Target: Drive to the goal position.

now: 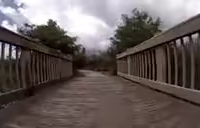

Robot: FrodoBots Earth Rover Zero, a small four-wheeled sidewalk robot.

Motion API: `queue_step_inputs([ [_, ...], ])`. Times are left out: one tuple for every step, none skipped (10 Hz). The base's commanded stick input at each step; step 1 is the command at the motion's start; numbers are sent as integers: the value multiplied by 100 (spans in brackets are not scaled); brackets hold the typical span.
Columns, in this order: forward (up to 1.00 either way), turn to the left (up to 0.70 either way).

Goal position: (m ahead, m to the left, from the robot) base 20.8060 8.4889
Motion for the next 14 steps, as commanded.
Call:
queue_step_inputs([
  [85, 0],
  [85, 0],
  [85, 0],
  [85, 0],
  [85, 0],
  [85, 0],
  [85, 0],
  [85, 0],
  [85, 0],
  [85, 0],
  [85, 0],
  [85, 0],
  [85, 0],
  [85, 0],
])
